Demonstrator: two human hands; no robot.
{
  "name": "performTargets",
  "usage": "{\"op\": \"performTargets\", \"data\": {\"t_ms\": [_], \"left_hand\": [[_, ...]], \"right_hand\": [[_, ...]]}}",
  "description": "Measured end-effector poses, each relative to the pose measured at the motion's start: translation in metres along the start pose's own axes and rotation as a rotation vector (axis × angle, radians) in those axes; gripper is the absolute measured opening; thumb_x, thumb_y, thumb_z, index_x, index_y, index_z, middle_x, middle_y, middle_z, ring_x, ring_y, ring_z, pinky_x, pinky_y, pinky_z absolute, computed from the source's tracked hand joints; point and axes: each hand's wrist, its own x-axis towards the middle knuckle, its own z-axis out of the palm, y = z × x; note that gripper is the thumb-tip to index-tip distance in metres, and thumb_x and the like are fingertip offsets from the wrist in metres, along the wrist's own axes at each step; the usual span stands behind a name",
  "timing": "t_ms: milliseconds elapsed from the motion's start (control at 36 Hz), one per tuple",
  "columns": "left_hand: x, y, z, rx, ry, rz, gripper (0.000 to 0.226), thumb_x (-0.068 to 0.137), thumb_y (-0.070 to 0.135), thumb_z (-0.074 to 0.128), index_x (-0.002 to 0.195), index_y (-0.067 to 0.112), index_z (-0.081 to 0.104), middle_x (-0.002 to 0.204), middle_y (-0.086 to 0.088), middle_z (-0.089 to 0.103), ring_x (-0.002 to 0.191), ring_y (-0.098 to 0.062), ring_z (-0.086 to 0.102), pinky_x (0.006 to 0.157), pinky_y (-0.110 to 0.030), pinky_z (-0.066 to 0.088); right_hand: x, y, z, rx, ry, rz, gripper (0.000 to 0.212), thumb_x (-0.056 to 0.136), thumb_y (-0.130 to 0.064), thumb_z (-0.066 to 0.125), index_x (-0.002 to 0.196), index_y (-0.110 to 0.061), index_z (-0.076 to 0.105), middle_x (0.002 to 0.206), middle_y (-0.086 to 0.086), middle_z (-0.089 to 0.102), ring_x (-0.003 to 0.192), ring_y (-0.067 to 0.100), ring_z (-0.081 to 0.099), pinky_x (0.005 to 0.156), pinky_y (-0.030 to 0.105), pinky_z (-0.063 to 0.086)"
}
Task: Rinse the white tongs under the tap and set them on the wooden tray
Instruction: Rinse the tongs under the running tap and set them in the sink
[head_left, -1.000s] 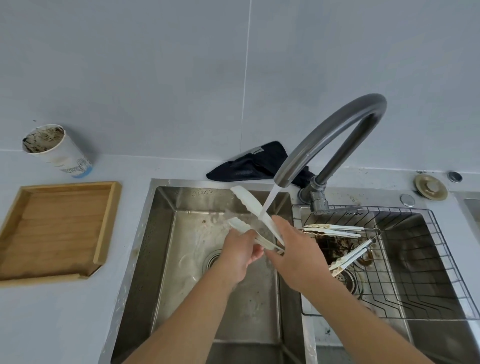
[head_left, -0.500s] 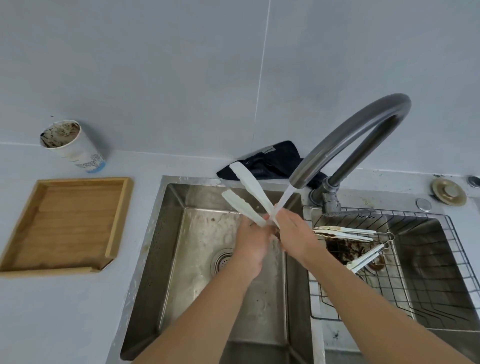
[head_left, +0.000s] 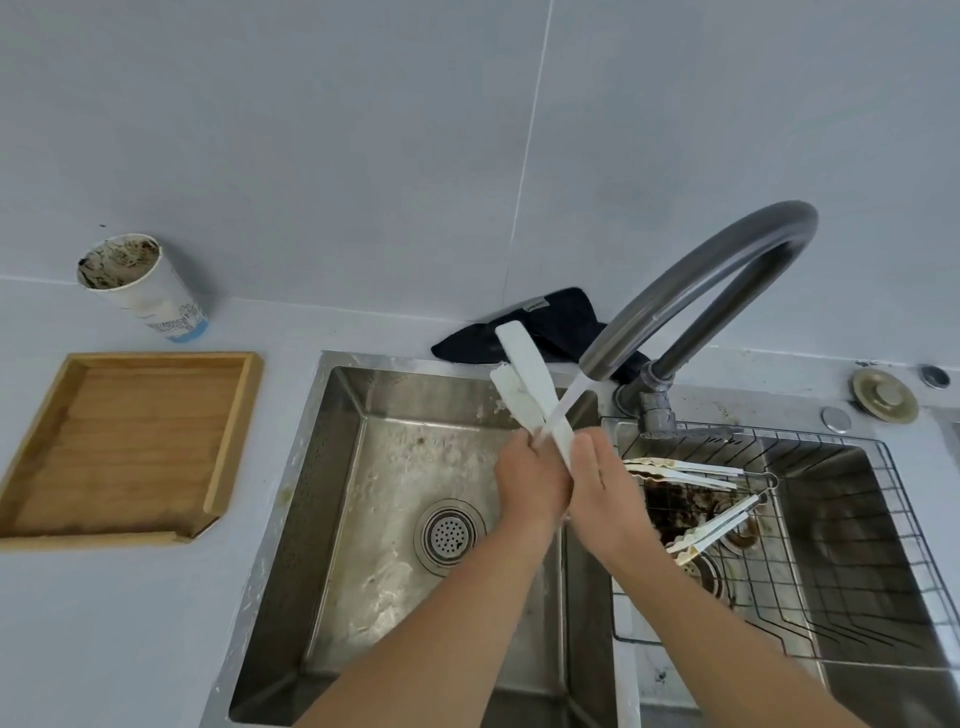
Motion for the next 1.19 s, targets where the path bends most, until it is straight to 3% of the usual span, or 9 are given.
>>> {"op": "performTargets", "data": {"t_ms": [167, 333, 639, 778, 861, 917, 1028, 1111, 1194], "left_hand": [[0.010, -0.003, -0.009, 0.073, 0.041, -0.010, 0.030, 0.108, 0.026, 0.040, 0.102, 0.008, 0.063, 0.099, -0.008, 0.069, 0.092, -0.025, 0.067, 0.087, -0.045, 0.058], [0.010, -0.009, -0.008, 0.093, 0.042, -0.115, 0.027, 0.103, 0.015, 0.044, 0.120, 0.003, 0.061, 0.115, -0.016, 0.068, 0.102, -0.034, 0.068, 0.090, -0.048, 0.060], [0.021, -0.001, -0.013, 0.058, 0.030, -0.175, 0.024, 0.099, 0.012, 0.055, 0.122, 0.005, 0.061, 0.112, -0.016, 0.071, 0.087, -0.030, 0.073, 0.076, -0.046, 0.065], [0.035, -0.002, -0.030, 0.430, -0.007, -0.089, 0.025, 0.103, 0.016, 0.045, 0.105, 0.002, 0.066, 0.104, -0.018, 0.074, 0.058, -0.019, 0.062, 0.045, -0.025, 0.048], [0.040, -0.003, -0.038, 0.602, -0.064, -0.033, 0.033, 0.103, 0.016, 0.042, 0.104, -0.003, 0.069, 0.110, -0.021, 0.074, 0.088, -0.033, 0.072, 0.073, -0.038, 0.060], [0.043, -0.002, -0.040, 0.575, -0.056, -0.049, 0.038, 0.105, 0.020, 0.041, 0.119, -0.006, 0.065, 0.114, -0.024, 0.072, 0.101, -0.039, 0.072, 0.084, -0.043, 0.061], [0.037, 0.000, -0.031, 0.327, -0.081, -0.102, 0.022, 0.103, 0.011, 0.051, 0.113, -0.001, 0.067, 0.095, -0.017, 0.074, 0.062, -0.024, 0.069, 0.046, -0.025, 0.053], [0.028, -0.002, -0.024, 0.070, -0.167, -0.168, 0.011, 0.100, 0.005, 0.056, 0.107, 0.008, 0.064, 0.103, -0.017, 0.075, 0.083, -0.030, 0.076, 0.066, -0.038, 0.066], [0.026, -0.009, -0.028, 0.027, -0.149, -0.148, 0.009, 0.096, 0.004, 0.060, 0.100, 0.010, 0.067, 0.099, -0.014, 0.075, 0.085, -0.027, 0.076, 0.064, -0.032, 0.063]], "right_hand": [[-0.034, 0.006, -0.019, -0.037, -0.069, 0.035, 0.033, 0.106, -0.041, 0.023, 0.093, -0.026, 0.049, 0.072, 0.002, 0.055, 0.054, 0.005, 0.048, 0.056, 0.032, 0.038], [-0.044, 0.009, -0.016, -0.044, -0.075, 0.053, 0.032, 0.106, -0.040, 0.022, 0.093, -0.027, 0.049, 0.073, 0.000, 0.052, 0.052, 0.002, 0.045, 0.047, 0.018, 0.035], [-0.035, 0.003, -0.024, -0.082, -0.113, 0.085, 0.034, 0.107, -0.039, 0.023, 0.089, -0.023, 0.047, 0.066, -0.002, 0.049, 0.051, 0.007, 0.045, 0.054, 0.032, 0.036], [-0.044, 0.002, -0.025, -0.123, -0.135, 0.072, 0.032, 0.106, -0.040, 0.022, 0.088, -0.027, 0.046, 0.070, 0.002, 0.054, 0.058, 0.016, 0.050, 0.053, 0.032, 0.037], [-0.042, -0.002, -0.024, -0.181, -0.142, 0.068, 0.031, 0.107, -0.040, 0.022, 0.088, -0.029, 0.044, 0.070, -0.003, 0.054, 0.059, 0.012, 0.051, 0.052, 0.030, 0.033], [-0.040, -0.006, -0.023, -0.222, -0.144, 0.055, 0.030, 0.107, -0.040, 0.022, 0.089, -0.029, 0.043, 0.072, -0.005, 0.053, 0.063, 0.008, 0.051, 0.054, 0.029, 0.033], [-0.033, -0.010, -0.022, -0.211, -0.134, 0.060, 0.033, 0.107, -0.035, 0.023, 0.079, -0.029, 0.039, 0.071, -0.005, 0.048, 0.060, 0.008, 0.048, 0.050, 0.025, 0.031], [-0.031, -0.008, -0.022, -0.173, -0.122, 0.101, 0.037, 0.107, -0.035, 0.023, 0.078, -0.024, 0.043, 0.069, -0.003, 0.049, 0.059, 0.011, 0.046, 0.052, 0.028, 0.032], [-0.034, -0.004, -0.021, -0.171, -0.133, 0.124, 0.042, 0.106, -0.037, 0.022, 0.076, -0.022, 0.045, 0.069, -0.002, 0.050, 0.062, 0.012, 0.048, 0.055, 0.029, 0.035]]}}
